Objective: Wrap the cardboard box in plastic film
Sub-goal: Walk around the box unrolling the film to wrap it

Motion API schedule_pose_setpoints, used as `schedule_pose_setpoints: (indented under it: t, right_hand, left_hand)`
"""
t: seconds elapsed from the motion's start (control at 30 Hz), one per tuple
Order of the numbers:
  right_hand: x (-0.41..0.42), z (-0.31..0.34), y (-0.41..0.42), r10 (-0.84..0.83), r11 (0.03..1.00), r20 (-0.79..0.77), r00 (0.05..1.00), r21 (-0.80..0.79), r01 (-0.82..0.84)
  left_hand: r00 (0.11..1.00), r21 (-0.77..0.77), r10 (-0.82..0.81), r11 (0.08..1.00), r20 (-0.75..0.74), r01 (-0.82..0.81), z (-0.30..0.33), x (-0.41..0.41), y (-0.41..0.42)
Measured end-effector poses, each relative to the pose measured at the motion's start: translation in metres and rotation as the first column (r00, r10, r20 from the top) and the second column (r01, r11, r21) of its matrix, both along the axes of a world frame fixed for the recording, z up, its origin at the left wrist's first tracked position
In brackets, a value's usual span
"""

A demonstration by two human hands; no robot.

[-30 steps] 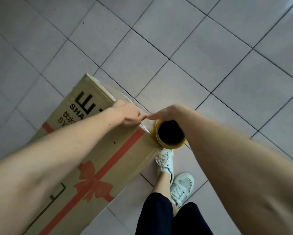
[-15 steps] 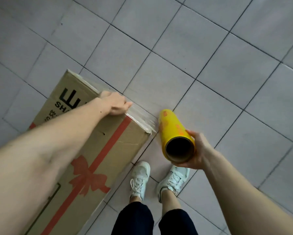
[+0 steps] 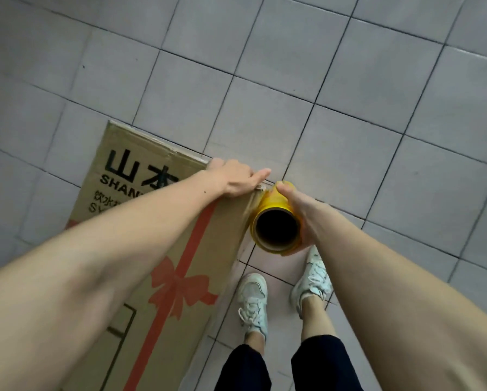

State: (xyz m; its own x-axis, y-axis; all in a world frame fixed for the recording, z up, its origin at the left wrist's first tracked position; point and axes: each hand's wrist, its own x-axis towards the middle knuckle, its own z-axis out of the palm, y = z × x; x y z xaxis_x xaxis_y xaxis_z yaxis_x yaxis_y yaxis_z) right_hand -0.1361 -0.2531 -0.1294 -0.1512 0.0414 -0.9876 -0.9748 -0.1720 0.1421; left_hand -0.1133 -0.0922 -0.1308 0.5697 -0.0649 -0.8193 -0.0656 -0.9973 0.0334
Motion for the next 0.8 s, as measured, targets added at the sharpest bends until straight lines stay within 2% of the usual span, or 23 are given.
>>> schedule_pose_setpoints:
  t: [0.07, 0.17, 0.23, 0.3, 0.4, 0.5, 0.57, 0.6, 0.67, 0.73, 0.8]
  right_hand:
    - [-0.015, -0.007, -0.003, -0.067, 0.998, -0.026, 0.997, -0.011, 0.067]
    - [-0.046, -0.009, -0.016, -0.258, 0.966, -0.094, 0.962, -0.031, 0.256]
    - [-0.074, -0.011, -0.026, -0.434, 0.900, -0.155, 0.887, -0.049, 0.432]
    - [-0.104, -0.013, -0.035, -0.589, 0.801, -0.249, 0.769, -0.059, 0.595]
    - [-0.144, -0.019, -0.037, -0.720, 0.652, -0.369, 0.588, -0.070, 0.755]
    - [-0.159, -0.022, -0.021, -0.736, 0.604, -0.387, 0.556, -0.002, 0.797]
    - [-0.150, -0.017, -0.013, -0.702, 0.670, -0.318, 0.637, 0.009, 0.743]
    - [-0.143, -0.018, -0.012, -0.647, 0.749, -0.228, 0.728, -0.006, 0.663]
    - [-0.125, -0.019, -0.014, -0.395, 0.916, 0.011, 0.919, -0.066, 0.395]
    - [-0.106, -0.015, -0.015, -0.138, 0.980, 0.164, 0.977, -0.118, 0.158]
    - [-0.090, -0.010, -0.010, -0.023, 0.994, 0.171, 0.985, -0.102, 0.041]
  left_hand:
    - [0.998, 0.004, -0.017, 1.000, 0.056, 0.016, 0.000, -0.003, 0.004]
    - [0.997, -0.005, -0.002, 1.000, 0.082, 0.003, 0.000, -0.002, 0.003]
    - [0.995, -0.016, 0.007, 1.000, 0.098, -0.005, 0.000, -0.002, 0.001]
    - [0.993, -0.029, 0.014, 1.000, 0.119, -0.011, -0.002, -0.003, 0.000]
    - [0.991, -0.030, 0.015, 1.000, 0.131, -0.011, -0.005, -0.003, 0.000]
    - [0.992, -0.011, 0.012, 1.000, 0.128, -0.011, -0.005, -0.005, -0.001]
    - [0.990, 0.000, 0.012, 1.000, 0.142, -0.013, -0.003, -0.006, -0.002]
    - [0.988, -0.002, 0.015, 1.000, 0.153, -0.015, -0.002, -0.008, -0.001]
    - [0.978, -0.037, 0.017, 0.999, 0.207, -0.009, 0.001, -0.013, -0.001]
    - [0.965, -0.098, 0.047, 0.995, 0.258, -0.022, 0.002, -0.022, -0.008]
    - [0.963, -0.108, 0.055, 0.994, 0.264, -0.027, -0.001, -0.032, -0.017]
